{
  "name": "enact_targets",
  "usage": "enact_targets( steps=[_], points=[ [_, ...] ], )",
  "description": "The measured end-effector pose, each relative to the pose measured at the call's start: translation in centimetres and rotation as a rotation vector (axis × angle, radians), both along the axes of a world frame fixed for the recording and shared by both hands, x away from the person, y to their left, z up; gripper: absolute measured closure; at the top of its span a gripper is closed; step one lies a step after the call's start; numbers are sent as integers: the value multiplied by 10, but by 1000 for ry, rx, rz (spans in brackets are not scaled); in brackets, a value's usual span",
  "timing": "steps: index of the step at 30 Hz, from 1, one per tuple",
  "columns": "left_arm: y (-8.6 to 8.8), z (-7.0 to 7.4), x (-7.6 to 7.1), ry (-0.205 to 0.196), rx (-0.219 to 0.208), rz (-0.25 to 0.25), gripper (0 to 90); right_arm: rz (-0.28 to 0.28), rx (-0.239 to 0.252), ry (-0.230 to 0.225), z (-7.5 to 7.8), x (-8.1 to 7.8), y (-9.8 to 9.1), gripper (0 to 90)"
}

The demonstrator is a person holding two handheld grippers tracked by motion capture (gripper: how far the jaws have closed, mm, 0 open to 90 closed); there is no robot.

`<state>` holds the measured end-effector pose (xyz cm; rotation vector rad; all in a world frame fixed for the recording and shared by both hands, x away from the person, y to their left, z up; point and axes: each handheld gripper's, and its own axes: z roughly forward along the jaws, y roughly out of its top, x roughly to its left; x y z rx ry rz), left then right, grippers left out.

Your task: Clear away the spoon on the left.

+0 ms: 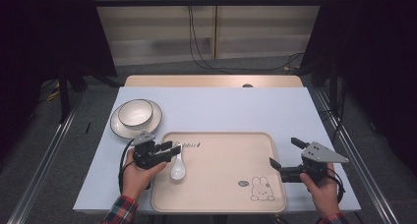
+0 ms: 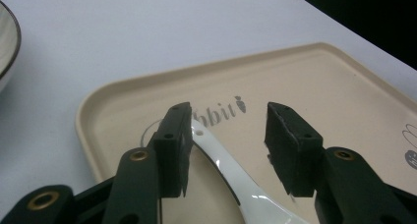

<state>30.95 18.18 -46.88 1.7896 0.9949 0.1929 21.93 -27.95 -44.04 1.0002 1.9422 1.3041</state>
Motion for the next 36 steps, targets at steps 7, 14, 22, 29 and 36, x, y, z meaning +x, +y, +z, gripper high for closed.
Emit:
enact_targets(
  steps=[7, 14, 22, 29, 36],
  points=[
    [7, 11, -6, -75, 1, 7, 478, -3, 6, 0, 1, 0, -2, 5],
    [14, 19, -11, -124, 16, 8, 421, -3, 5, 3, 1, 0, -2, 4],
    [19, 26, -13, -165, 15, 2, 335, -4, 14, 7, 1, -1, -4, 2],
    [24, 32, -15, -183, 3, 15, 263, 5, 13, 19, 2, -1, -5, 0],
    [27, 34, -16, -194, -6, 13, 199, 9, 24, 28, 2, -2, -7, 0]
  ],
)
